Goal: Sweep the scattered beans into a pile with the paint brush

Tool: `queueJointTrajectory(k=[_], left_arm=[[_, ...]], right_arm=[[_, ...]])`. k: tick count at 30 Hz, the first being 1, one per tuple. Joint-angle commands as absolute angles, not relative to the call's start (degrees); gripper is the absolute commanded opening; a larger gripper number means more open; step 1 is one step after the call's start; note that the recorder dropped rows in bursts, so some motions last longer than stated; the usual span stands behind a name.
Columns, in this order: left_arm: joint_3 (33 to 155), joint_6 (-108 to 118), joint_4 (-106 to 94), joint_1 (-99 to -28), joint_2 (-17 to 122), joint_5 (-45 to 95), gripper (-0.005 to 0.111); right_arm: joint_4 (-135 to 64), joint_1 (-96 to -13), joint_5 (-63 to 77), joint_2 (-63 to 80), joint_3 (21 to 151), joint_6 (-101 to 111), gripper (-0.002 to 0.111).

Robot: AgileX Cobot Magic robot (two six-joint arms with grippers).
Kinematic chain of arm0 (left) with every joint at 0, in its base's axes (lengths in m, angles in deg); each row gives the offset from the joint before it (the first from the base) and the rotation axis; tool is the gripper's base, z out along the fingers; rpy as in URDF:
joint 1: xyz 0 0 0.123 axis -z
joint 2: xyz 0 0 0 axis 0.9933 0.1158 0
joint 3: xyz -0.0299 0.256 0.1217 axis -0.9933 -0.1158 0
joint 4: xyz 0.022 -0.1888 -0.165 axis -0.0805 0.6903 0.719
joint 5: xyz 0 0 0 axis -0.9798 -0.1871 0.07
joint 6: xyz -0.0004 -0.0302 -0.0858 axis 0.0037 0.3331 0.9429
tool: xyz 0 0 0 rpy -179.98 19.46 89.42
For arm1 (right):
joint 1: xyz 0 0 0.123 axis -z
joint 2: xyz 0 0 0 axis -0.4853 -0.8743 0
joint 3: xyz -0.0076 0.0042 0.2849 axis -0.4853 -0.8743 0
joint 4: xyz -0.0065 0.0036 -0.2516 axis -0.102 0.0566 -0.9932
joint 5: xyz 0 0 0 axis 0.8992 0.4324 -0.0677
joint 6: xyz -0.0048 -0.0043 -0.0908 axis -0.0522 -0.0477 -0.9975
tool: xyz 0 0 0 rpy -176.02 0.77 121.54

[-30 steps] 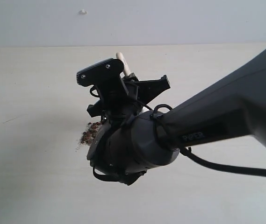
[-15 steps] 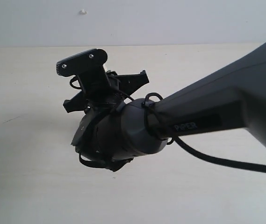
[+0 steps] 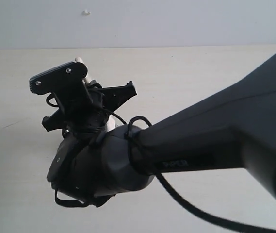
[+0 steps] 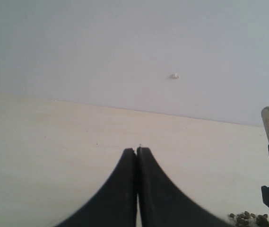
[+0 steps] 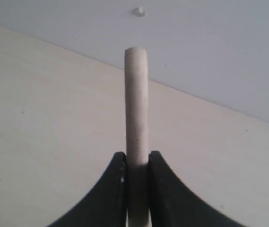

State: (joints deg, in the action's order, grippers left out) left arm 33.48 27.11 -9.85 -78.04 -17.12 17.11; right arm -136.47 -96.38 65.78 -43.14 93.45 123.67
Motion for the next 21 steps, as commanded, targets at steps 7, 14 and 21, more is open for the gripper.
queueJointTrajectory(k=[7,14,21], left_arm=[[33.49,27.05,-9.62,-78.21,-17.48,17.14,0.0],[33.49,27.05,-9.62,-78.21,-17.48,17.14,0.0],[33.49,27.05,-9.62,-78.21,-17.48,17.14,0.0]], right_arm=[[-135.42,-97.62,76.39,-40.37,93.64,118.33,0.0],[-135.42,-97.62,76.39,-36.5,93.64,113.79,0.0],[-135.42,-97.49,75.9,-35.75,93.54,107.19,0.0]])
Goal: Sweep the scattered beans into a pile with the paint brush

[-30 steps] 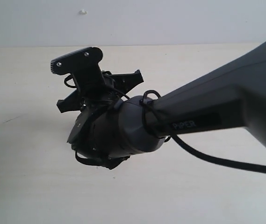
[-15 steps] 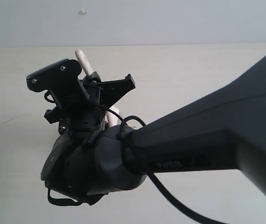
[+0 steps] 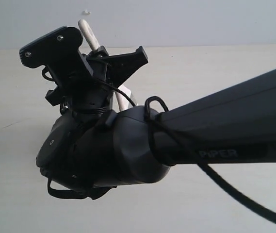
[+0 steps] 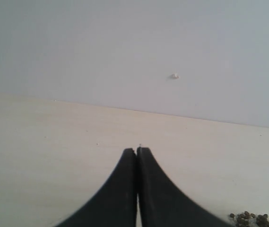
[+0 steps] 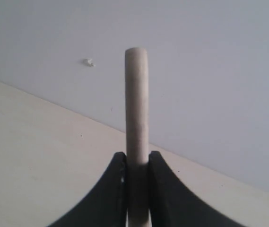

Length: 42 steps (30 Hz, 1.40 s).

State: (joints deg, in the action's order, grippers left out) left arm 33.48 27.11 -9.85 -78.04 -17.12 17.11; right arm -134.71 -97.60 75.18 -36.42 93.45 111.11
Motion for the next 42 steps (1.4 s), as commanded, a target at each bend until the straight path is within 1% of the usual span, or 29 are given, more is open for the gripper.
queueJointTrajectory(k=[1,5,10,14,21,28,34,42], left_arm=[[33.49,27.05,-9.62,-78.21,-17.48,17.14,0.0],[33.49,27.05,-9.62,-78.21,-17.48,17.14,0.0],[33.49,27.05,-9.62,-78.21,-17.48,17.14,0.0],[33.49,27.05,-9.62,-78.21,-17.48,17.14,0.0],[33.49,27.05,-9.62,-78.21,-17.48,17.14,0.0],[33.49,27.05,-9.62,-78.21,-17.48,17.14,0.0],[33.49,27.05,-9.62,-78.21,-17.48,17.14,0.0],[33.49,27.05,-9.62,-78.21,-17.48,17.14,0.0]], right_arm=[[-135.42,-97.49,75.33,-35.75,93.54,107.21,0.0],[-129.88,-97.49,72.19,-35.87,93.54,107.31,0.0],[-129.34,-97.6,66.76,-38.0,93.54,107.95,0.0],[-128.27,-97.6,66.49,-40.39,93.54,108.96,0.0],[-123.01,-97.6,65.95,-40.54,93.54,109.49,0.0],[-124.62,-97.6,59.87,-40.54,93.54,117.76,0.0],[-126.39,-97.6,61.76,-40.54,93.66,120.87,0.0],[-125.64,-97.94,66.65,-38.7,93.66,119.54,0.0]])
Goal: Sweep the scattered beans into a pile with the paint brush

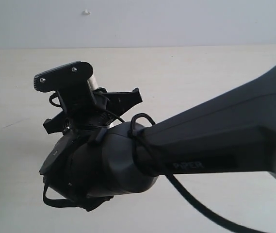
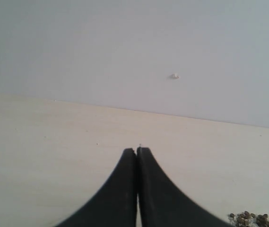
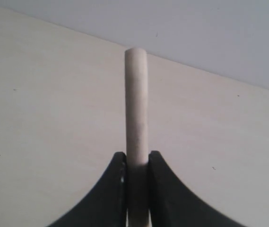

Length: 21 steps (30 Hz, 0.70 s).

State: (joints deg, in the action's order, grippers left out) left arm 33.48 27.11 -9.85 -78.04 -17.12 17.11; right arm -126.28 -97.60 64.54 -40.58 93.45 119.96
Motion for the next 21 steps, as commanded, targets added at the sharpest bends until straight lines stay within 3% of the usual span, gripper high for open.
queueJointTrajectory(k=[1,8,13,17,19,21], left_arm=[[33.49,27.05,-9.62,-78.21,-17.48,17.14,0.0],[33.49,27.05,-9.62,-78.21,-17.48,17.14,0.0],[33.49,27.05,-9.62,-78.21,-17.48,17.14,0.0],[33.49,27.05,-9.62,-78.21,-17.48,17.14,0.0],[33.49,27.05,-9.62,-78.21,-17.48,17.14,0.0],[33.49,27.05,-9.62,-78.21,-17.48,17.14,0.0]], right_arm=[[-125.64,-98.21,67.7,-38.05,93.66,118.87,0.0],[-126.38,-99.02,73.92,-34.01,93.66,112.61,0.0],[-121.7,-96.47,61.68,-28.64,93.66,96.06,0.0],[-95.39,-85.61,42.3,-18.29,93.66,66.32,0.0],[-72.77,-76.8,35.61,-13.73,93.66,43.69,0.0],[-35.87,-65.52,36.25,-10.84,93.66,10.95,0.0]])
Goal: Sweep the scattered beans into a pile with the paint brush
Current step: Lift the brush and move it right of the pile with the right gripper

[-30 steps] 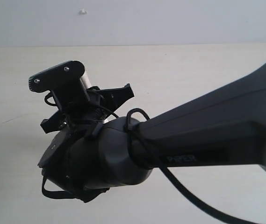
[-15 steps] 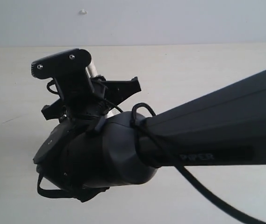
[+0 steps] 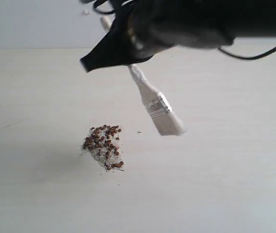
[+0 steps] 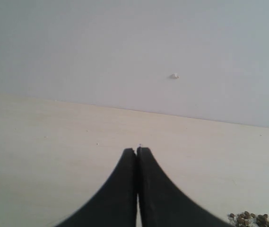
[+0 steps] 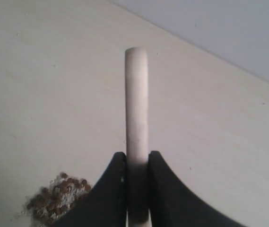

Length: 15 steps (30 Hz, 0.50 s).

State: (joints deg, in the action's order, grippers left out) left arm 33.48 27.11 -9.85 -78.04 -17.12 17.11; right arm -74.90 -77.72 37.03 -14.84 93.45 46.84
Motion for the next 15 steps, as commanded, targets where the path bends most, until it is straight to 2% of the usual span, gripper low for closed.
queueJointTrajectory(k=[1,4,8,11,15], left_arm=[[33.49,27.05,-9.62,-78.21,-17.48,17.14,0.0],[33.49,27.05,-9.62,-78.21,-17.48,17.14,0.0],[33.49,27.05,-9.62,-78.21,-17.48,17.14,0.0],[33.49,27.05,-9.62,-78.21,-17.48,17.14,0.0],[33.49,27.05,-9.62,-78.21,-17.48,17.14,0.0]], right_arm=[[-21.59,-61.95,38.2,-10.84,93.56,0.76,0.0],[19.03,-50.78,42.56,-11.5,88.78,-33.02,0.0],[48.04,-43.38,46.11,-12.12,80.75,-59.93,0.0],[56.36,-35.51,59.13,-17.56,76.36,-67.62,0.0],[58.54,-29.72,67.19,-26.36,75.7,-67.62,0.0]])
